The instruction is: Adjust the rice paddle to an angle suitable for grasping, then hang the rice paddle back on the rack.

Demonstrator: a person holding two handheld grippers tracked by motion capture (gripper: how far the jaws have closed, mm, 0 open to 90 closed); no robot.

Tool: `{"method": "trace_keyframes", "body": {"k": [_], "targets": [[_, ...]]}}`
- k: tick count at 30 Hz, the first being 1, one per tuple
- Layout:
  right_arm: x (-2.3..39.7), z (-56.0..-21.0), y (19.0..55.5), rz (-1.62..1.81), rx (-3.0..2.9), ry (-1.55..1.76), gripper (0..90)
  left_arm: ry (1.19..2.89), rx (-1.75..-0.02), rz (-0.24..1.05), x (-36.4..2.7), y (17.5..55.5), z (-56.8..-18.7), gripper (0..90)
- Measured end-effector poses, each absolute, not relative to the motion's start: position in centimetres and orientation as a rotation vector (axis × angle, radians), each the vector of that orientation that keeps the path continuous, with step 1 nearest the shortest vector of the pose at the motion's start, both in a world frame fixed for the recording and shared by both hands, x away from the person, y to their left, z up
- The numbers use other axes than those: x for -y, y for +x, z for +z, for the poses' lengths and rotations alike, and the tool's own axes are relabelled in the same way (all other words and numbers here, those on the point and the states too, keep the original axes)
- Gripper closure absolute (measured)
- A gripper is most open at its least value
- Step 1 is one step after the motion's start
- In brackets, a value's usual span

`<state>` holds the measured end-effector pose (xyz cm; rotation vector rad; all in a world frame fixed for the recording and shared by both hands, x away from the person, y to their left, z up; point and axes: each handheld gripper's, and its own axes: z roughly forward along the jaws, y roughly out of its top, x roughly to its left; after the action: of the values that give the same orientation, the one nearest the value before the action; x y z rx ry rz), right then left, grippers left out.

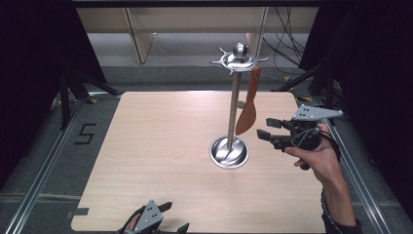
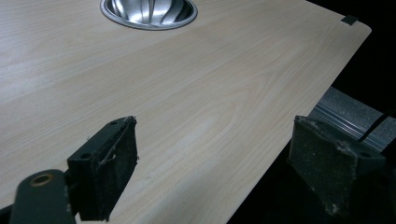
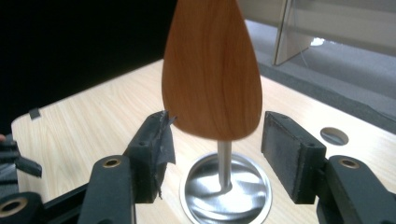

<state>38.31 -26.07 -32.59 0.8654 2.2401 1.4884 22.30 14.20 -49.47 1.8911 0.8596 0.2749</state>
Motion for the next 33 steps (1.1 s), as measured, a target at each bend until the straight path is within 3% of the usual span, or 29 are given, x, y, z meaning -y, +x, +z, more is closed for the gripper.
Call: {"method": "trace_keyframes", "body": {"k": [33], "targets": [[24.5,-38.4,37.0,1.328,-2.454,0.919,37.5,1.904,-0.870,0.279,-14.1,22.1,-49.4,14.6]]}}
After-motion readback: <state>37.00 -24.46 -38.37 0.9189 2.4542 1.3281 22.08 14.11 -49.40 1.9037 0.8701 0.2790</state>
